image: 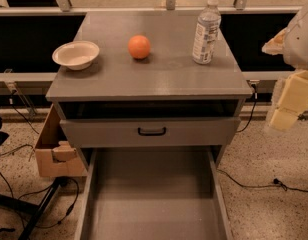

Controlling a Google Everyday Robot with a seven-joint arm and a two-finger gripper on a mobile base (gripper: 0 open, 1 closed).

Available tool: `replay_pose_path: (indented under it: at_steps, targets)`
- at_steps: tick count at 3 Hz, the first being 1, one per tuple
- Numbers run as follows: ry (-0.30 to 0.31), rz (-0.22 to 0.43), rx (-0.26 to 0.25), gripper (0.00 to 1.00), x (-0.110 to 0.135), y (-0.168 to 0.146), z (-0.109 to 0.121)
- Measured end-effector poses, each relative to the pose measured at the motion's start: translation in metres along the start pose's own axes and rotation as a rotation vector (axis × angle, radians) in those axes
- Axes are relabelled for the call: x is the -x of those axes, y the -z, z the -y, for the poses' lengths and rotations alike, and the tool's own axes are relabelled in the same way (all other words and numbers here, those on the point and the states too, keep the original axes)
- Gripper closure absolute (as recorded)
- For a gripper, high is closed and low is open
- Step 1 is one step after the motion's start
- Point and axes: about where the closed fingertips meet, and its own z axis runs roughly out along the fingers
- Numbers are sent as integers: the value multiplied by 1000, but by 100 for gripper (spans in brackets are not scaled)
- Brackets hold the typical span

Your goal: Place blue plastic bottle into middle drawer

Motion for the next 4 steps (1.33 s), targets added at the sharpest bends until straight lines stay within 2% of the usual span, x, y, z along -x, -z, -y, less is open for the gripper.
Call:
replay_pose_path:
  at_steps: [1,2,3,4]
  targets:
    - [0,0,0,0,0,0,0]
    - [-19,29,-24,0,0,-4,8]
    - [-88,158,-104,0,-10,-22,51]
    - [-153,316,-216,0,-22,-42,109]
